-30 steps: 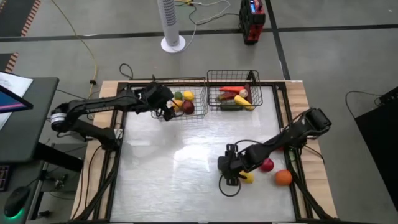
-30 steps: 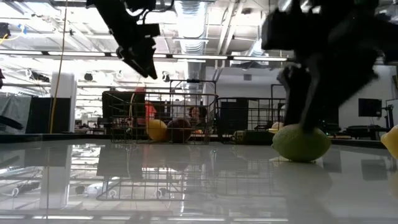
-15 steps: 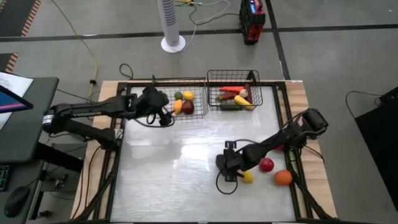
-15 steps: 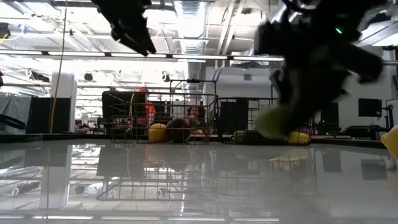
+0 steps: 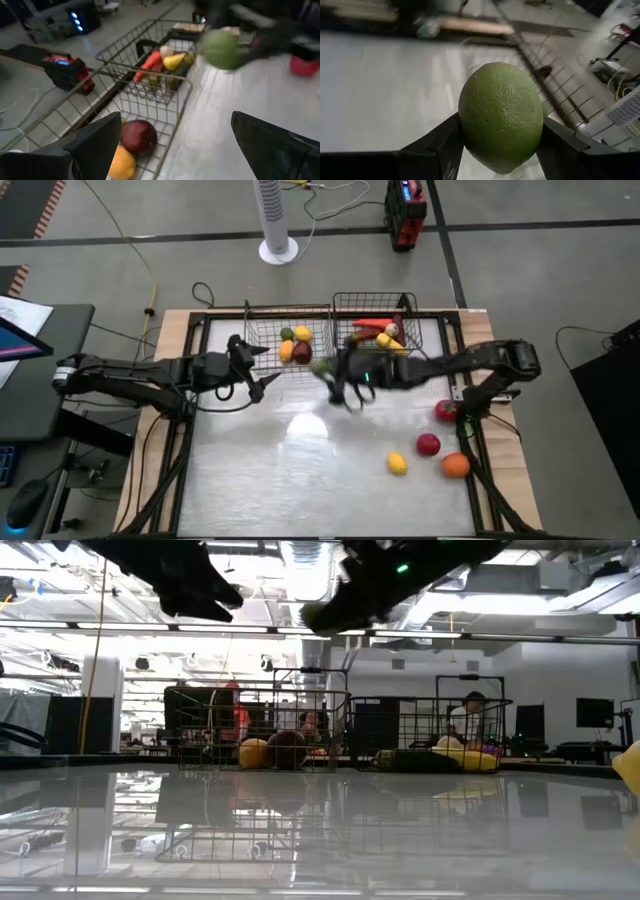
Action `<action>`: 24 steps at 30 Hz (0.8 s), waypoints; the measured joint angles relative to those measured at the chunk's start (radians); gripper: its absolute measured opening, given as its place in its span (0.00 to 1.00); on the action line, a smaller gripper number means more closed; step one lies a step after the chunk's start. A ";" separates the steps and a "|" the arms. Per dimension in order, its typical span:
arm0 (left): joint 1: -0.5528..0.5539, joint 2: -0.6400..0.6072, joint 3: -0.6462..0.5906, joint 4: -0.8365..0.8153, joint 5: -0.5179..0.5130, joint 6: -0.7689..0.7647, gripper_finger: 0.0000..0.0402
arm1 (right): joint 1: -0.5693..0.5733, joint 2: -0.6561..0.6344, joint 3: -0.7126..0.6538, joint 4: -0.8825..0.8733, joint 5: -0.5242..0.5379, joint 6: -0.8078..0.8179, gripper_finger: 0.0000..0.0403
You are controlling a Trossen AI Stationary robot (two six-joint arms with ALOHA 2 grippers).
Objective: Sort produce into baskets
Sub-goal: Put the lime into the left wire basket, then put the lemon into the left wire basket
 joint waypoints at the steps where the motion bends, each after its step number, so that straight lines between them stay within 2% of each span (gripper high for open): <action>1: -0.004 -0.008 0.000 0.000 -0.010 0.000 0.91 | -0.043 0.015 0.021 0.010 -0.031 -0.004 0.60; 5: -0.011 -0.032 0.000 0.002 -0.023 0.000 0.91 | -0.177 0.099 0.108 -0.021 -0.173 -0.005 0.60; 8: -0.011 -0.039 0.000 -0.005 -0.021 0.001 0.91 | -0.232 0.146 0.183 -0.098 -0.292 0.006 0.63; 12: -0.011 -0.041 -0.001 -0.017 0.000 -0.009 0.91 | -0.250 0.154 0.285 -0.330 -0.336 0.035 0.69; 14: -0.015 -0.041 -0.001 -0.031 0.014 -0.010 0.91 | -0.237 0.137 0.307 -0.477 -0.314 0.037 0.70; 19: -0.017 -0.041 -0.001 -0.030 0.021 -0.004 0.91 | -0.141 0.056 0.295 -0.708 -0.257 0.105 0.71; 24: -0.018 -0.041 -0.001 -0.048 0.049 -0.016 0.91 | 0.039 -0.002 0.283 -1.052 -0.231 0.321 0.71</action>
